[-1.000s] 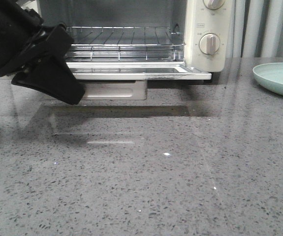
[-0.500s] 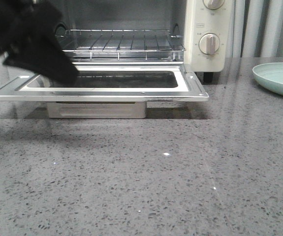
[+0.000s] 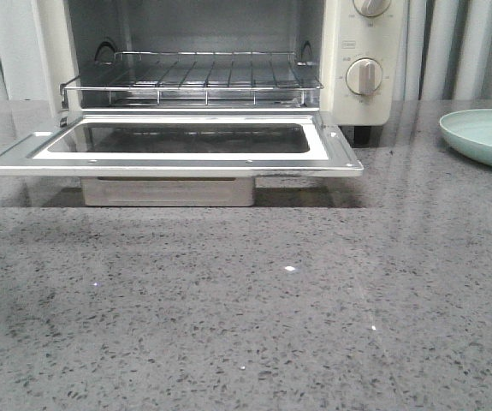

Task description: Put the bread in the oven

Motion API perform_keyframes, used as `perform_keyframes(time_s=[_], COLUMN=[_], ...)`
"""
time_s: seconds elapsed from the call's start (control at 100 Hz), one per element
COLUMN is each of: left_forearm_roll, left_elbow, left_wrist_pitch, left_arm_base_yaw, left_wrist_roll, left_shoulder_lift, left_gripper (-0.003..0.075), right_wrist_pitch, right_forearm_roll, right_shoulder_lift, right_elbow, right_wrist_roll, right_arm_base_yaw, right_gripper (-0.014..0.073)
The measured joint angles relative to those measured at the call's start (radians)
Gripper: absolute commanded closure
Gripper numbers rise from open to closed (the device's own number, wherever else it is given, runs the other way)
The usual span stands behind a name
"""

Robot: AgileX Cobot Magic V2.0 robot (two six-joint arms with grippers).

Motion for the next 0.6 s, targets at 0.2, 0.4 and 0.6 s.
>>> perform_keyframes(time_s=[0.2,0.4,0.6], left_forearm_roll=[-0.017,-0.021,-0.022], left_elbow=[-0.001,-0.001,-0.001], left_wrist_pitch=[0.002,0.008,0.008], left_arm_base_yaw=[0.000,0.000,0.000], left_wrist_roll=[0.000,0.000,0.000], left_shoulder_lift=[-0.140,-0.169,-0.169], left_gripper=[0.0742,0.0742,0.0742], right_wrist_pitch=[0.049,0.049,0.016], right_forearm_roll=[-0.002,-0.004,-0.004], right_shoulder_lift=[0.156,0.269,0.349], right_elbow=[-0.024,-0.024,-0.026], right_wrist_roll=[0.006,0.006,0.006], right_arm_base_yaw=[-0.025,-0.025,-0.025], right_gripper=[0.0193,0.0213,0.0213])
